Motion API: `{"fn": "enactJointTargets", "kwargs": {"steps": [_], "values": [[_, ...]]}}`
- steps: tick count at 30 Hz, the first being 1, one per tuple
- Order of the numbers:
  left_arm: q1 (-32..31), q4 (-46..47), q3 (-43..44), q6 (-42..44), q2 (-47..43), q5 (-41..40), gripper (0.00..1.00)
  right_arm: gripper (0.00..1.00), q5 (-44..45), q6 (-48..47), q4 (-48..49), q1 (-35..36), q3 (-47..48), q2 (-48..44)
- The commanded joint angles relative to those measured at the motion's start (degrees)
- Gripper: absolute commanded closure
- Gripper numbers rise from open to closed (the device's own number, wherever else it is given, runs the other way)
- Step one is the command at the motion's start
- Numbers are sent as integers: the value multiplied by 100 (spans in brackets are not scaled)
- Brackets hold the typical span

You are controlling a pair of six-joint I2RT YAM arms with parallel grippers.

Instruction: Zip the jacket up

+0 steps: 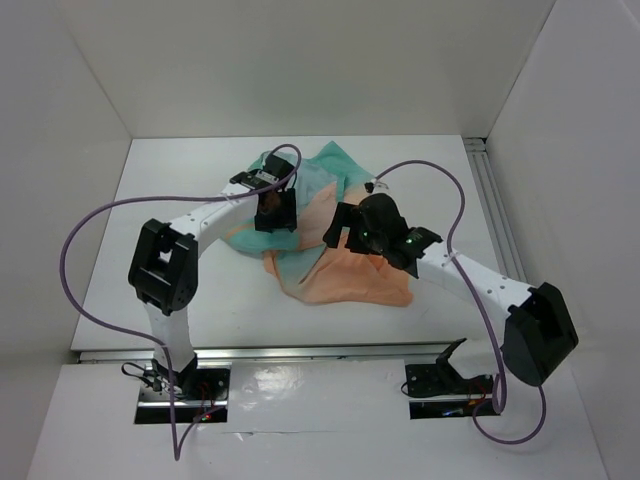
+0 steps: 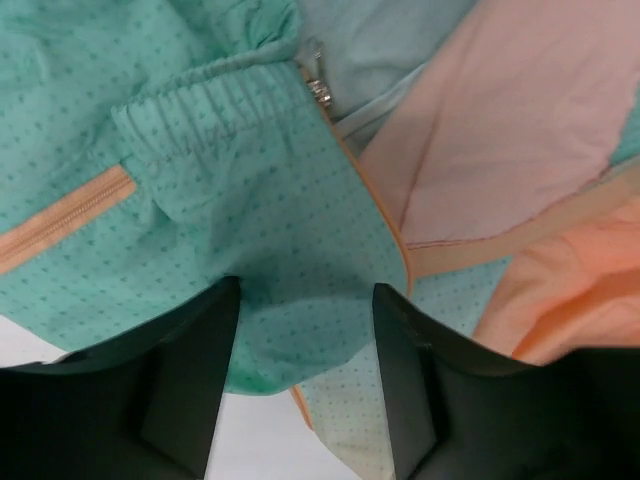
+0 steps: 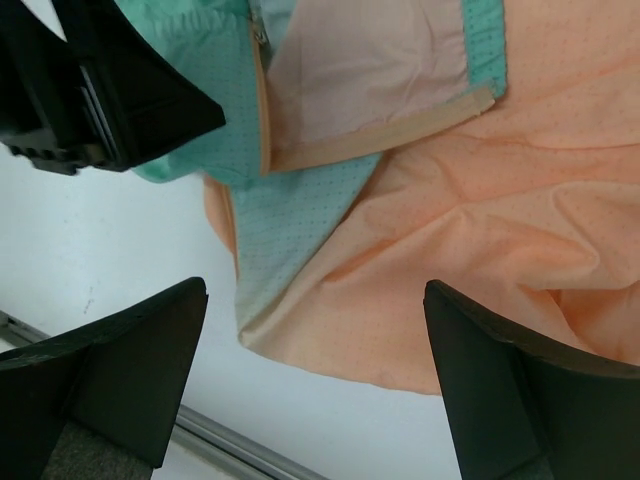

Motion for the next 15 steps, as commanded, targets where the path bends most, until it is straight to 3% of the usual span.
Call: {"fn": "enactJointTargets", "kwargs": {"steps": [1, 3, 4, 9, 15], "values": [[13, -281, 221, 9, 43, -274, 40, 4, 240, 63, -197, -30, -10, -335], [13, -281, 221, 96, -19, -212, 50, 4, 241, 63, -250, -83, -10, -336], [13, -281, 221, 149, -19, -143, 63, 4, 241, 63, -250, -83, 51, -336], [75, -333, 134, 378, -246, 51, 98, 4, 241, 11, -303, -83, 227, -336], [435, -114, -832, 677, -1202, 825, 100, 4, -232, -42, 12, -83, 420, -231]]}}
